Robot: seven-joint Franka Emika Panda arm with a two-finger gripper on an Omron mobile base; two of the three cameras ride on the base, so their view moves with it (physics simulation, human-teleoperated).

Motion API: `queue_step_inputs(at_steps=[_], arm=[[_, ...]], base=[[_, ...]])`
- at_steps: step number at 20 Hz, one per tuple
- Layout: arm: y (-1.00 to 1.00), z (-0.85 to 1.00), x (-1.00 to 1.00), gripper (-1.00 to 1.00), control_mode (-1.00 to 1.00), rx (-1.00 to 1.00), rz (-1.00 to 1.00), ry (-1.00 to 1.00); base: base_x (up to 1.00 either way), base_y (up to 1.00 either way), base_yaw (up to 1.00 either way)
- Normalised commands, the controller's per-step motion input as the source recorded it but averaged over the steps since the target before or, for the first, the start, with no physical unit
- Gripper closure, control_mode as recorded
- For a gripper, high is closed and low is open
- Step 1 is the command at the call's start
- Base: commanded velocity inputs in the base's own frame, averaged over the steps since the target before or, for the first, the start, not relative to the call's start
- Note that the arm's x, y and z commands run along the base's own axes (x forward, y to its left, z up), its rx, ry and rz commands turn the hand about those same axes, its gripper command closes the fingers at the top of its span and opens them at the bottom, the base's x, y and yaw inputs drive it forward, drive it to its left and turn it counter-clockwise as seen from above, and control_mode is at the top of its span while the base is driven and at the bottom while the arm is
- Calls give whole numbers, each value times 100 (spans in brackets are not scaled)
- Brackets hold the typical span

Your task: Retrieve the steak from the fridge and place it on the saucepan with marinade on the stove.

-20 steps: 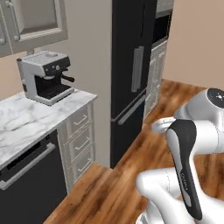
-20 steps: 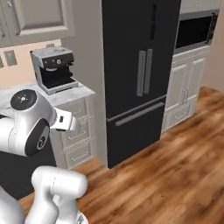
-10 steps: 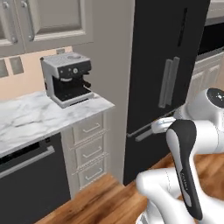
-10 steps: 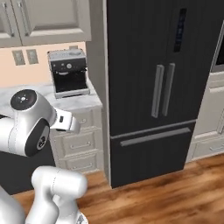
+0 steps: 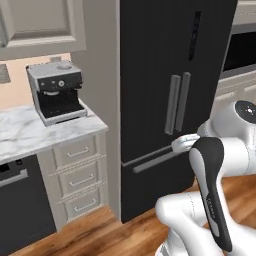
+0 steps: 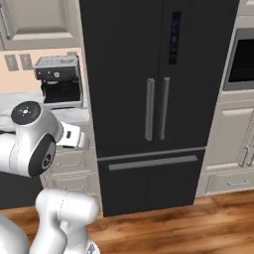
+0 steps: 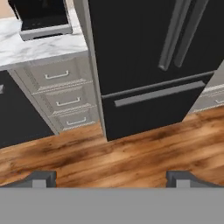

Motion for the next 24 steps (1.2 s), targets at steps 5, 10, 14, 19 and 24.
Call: queue_step_inputs(at_steps=[5, 10, 14, 19, 24], arm=[[0, 0, 0, -100, 100, 0, 0, 0], [0, 0, 0, -100, 100, 0, 0, 0], [0, 0, 0, -100, 100, 0, 0, 0], [0, 0, 0, -100, 100, 0, 0, 0], [0, 0, 0, -100, 100, 0, 0, 0]], base=[[2, -92, 19], [14, -90, 22], [22, -57, 26], [10, 0, 8], [-52, -18, 29]])
